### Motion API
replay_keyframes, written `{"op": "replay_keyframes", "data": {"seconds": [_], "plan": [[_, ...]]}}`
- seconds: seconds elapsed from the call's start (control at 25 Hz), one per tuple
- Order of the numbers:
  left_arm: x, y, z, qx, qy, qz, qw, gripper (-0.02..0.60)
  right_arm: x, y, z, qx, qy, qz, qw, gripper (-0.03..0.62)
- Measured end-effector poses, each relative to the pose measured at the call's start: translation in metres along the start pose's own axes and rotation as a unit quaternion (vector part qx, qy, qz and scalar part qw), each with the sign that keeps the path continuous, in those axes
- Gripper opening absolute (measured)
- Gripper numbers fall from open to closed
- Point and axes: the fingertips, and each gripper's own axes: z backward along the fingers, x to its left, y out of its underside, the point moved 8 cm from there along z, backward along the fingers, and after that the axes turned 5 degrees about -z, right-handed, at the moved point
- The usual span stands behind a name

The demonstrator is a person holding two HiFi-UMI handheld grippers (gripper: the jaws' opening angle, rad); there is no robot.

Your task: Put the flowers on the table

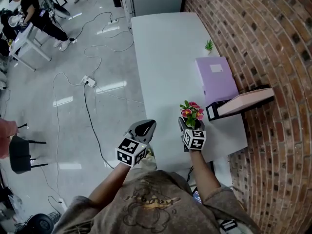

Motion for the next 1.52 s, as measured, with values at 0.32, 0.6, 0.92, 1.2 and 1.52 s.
{"op": "replay_keyframes", "data": {"seconds": [0.32, 0.6, 0.92, 1.2, 1.52], "plan": [[0.002, 0.002, 0.0, -0.002, -0.002, 0.003, 1.0, 0.023, 0.0, 0.007, -0.008, 0.011, 0.009, -0.002, 1.0, 0.362], [0.003, 0.008, 0.003, 0.004, -0.004, 0.012, 0.9999, 0.023, 0.0, 0.009, -0.011, 0.018, 0.013, -0.002, 1.0, 0.36], [0.005, 0.009, 0.006, 0.0, -0.006, 0.019, 0.9998, 0.023, -0.002, 0.016, -0.012, 0.023, 0.009, -0.016, 1.0, 0.35], [0.003, 0.01, 0.006, -0.001, 0.0, 0.025, 0.9997, 0.023, 0.0, 0.012, -0.009, 0.01, -0.006, -0.012, 1.0, 0.385], [-0.009, 0.009, -0.004, -0.004, 0.027, 0.023, 0.9993, 0.023, 0.001, 0.004, 0.018, -0.009, -0.014, -0.016, 1.0, 0.419]]}}
